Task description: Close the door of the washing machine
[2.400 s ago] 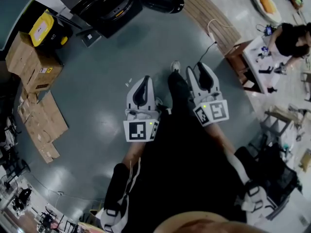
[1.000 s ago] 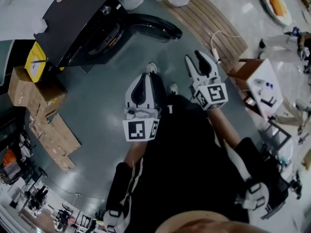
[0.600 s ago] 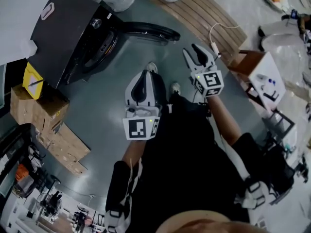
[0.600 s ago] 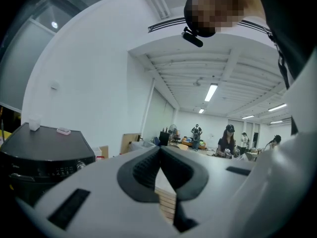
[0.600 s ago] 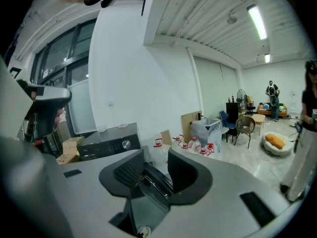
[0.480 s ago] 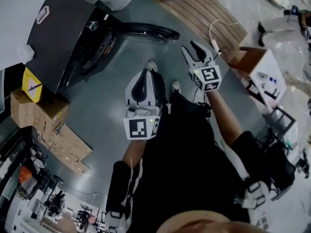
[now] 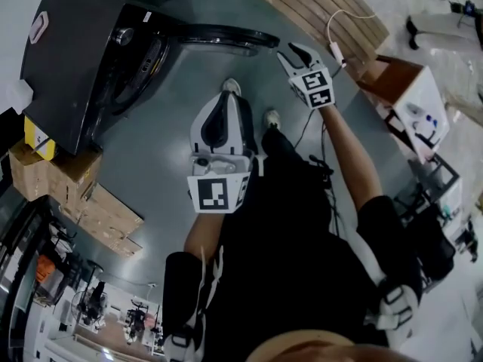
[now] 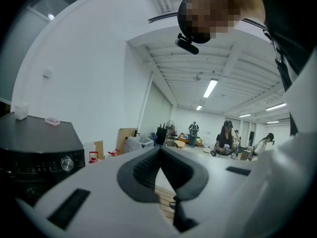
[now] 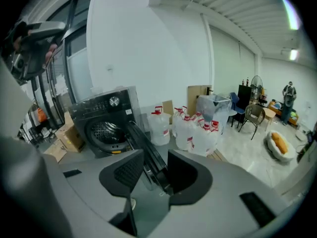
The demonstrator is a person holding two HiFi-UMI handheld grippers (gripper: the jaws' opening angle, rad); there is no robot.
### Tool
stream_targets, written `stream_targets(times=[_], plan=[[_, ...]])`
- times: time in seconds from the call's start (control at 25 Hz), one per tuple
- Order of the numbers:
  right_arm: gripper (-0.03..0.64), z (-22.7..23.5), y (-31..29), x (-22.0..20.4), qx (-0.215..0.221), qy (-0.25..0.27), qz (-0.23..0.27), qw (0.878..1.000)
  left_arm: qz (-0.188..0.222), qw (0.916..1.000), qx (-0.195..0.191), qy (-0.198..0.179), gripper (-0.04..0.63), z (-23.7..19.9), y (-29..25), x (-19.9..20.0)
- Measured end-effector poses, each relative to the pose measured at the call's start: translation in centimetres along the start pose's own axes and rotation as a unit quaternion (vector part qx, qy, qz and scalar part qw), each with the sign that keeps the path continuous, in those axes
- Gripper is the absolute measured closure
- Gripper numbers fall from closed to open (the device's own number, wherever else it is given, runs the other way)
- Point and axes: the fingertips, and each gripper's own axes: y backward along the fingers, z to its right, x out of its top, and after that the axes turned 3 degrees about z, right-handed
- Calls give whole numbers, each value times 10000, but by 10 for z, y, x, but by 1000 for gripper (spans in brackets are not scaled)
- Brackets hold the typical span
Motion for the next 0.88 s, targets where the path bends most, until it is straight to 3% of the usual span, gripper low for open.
stream_targets(times=[0.28,0.6,0.88], plan=[[475,26,-56,-51,106,276,-596,9978,-122,9999,-48,36,589,-9,-29,-23],[488,44,-100,-100,224,1005,-1225,9871,-273,9996,-88,71,589,-8,-37,-46],[488,52,-125,-114,297,1352,-1516,9787,-340,9993,-113,116,589,-13,-42,-56]])
